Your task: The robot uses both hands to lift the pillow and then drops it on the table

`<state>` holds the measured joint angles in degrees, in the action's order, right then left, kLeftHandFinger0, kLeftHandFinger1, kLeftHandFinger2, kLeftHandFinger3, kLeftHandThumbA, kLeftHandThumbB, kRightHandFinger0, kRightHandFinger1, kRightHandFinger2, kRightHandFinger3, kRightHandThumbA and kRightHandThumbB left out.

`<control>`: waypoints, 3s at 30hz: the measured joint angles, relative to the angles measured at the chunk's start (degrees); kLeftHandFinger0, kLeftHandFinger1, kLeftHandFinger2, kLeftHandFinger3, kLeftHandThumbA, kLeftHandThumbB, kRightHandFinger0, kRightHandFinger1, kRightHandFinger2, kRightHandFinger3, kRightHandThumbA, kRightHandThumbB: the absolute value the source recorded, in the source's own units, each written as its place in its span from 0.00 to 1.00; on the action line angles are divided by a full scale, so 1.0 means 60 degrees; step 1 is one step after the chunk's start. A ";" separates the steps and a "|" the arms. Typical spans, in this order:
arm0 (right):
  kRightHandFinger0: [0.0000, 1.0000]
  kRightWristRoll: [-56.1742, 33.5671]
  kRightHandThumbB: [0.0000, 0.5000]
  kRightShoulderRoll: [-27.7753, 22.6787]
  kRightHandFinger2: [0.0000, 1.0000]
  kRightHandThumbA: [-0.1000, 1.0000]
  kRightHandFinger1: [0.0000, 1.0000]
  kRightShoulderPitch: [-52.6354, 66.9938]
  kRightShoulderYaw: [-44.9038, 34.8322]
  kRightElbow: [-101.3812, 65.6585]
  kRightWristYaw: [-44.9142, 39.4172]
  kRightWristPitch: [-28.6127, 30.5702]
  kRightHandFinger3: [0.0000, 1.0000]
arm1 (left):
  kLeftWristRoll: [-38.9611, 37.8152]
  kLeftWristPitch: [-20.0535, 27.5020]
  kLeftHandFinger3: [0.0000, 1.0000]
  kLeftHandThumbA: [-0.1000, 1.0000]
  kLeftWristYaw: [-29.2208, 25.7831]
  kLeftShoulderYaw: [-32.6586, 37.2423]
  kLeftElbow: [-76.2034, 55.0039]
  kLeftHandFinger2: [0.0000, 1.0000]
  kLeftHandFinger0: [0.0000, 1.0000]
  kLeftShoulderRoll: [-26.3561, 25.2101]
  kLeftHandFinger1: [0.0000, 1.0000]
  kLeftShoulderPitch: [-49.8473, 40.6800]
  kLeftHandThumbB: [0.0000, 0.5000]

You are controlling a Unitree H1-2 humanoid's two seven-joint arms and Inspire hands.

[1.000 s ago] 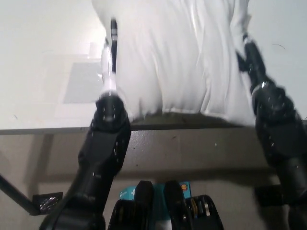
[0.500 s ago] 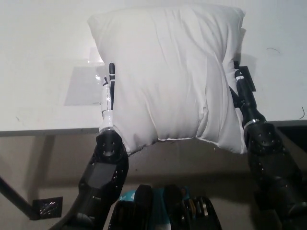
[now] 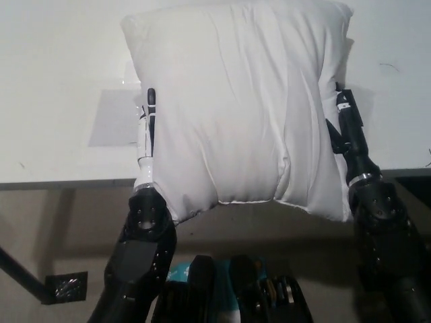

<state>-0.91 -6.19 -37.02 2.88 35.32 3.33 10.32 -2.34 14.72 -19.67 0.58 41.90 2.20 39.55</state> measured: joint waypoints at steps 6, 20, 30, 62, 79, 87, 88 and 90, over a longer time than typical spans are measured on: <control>1.00 0.0254 0.76 -0.0431 1.00 1.00 1.00 0.0177 0.0128 -0.1730 -0.0019 -0.0910 1.00 | 0.0022 -0.0622 1.00 1.00 0.0255 0.0214 -0.1598 1.00 1.00 -0.0306 1.00 -0.0105 0.58; 1.00 0.0200 0.66 -0.2096 1.00 1.00 1.00 0.0895 -0.0380 -0.4864 -0.0717 -0.1609 1.00 | 0.0141 -0.1211 1.00 1.00 0.1278 0.0140 -0.3951 1.00 1.00 -0.2018 1.00 -0.0529 0.35; 1.00 0.0121 0.74 -0.2218 1.00 1.00 1.00 0.1072 -0.0759 -0.5062 -0.1042 -0.1695 1.00 | 0.0181 -0.1329 1.00 1.00 0.1437 -0.0480 -0.4070 1.00 1.00 -0.2399 1.00 -0.0585 0.37; 1.00 -0.0374 0.63 -0.1878 1.00 1.00 1.00 0.7551 -0.2319 -0.7840 -0.1352 -0.0365 1.00 | 0.0129 -0.1579 1.00 1.00 0.2101 -0.0980 -0.8868 1.00 1.00 -0.1697 1.00 -0.6618 0.18; 1.00 0.0561 0.58 -0.1146 1.00 1.00 1.00 0.7739 -0.0759 -0.4537 -0.1409 0.0946 1.00 | 0.0447 -0.0306 1.00 1.00 0.2134 -0.0550 -0.6558 1.00 1.00 -0.1038 1.00 -0.7122 0.03; 1.00 0.0564 0.58 -0.1169 1.00 1.00 1.00 0.7732 -0.0753 -0.4159 -0.1455 0.1072 1.00 | 0.0479 -0.0241 1.00 1.00 0.2131 -0.0658 -0.6516 1.00 1.00 -0.1038 1.00 -0.7204 0.06; 1.00 0.0558 0.59 -0.1174 1.00 1.00 1.00 0.7720 -0.0757 -0.4160 -0.1466 0.1073 1.00 | 0.0481 -0.0237 1.00 1.00 0.2131 -0.0667 -0.6516 1.00 1.00 -0.1038 1.00 -0.7203 0.07; 1.00 0.0558 0.58 -0.1176 1.00 1.00 1.00 0.7703 -0.0760 -0.4160 -0.1469 0.1072 1.00 | 0.0484 -0.0225 1.00 1.00 0.2129 -0.0677 -0.6516 1.00 1.00 -0.1038 1.00 -0.7203 0.10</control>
<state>2.44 -13.25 9.20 -1.68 10.36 -5.49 16.76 0.57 13.37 -6.90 -3.48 2.80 -4.03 -3.67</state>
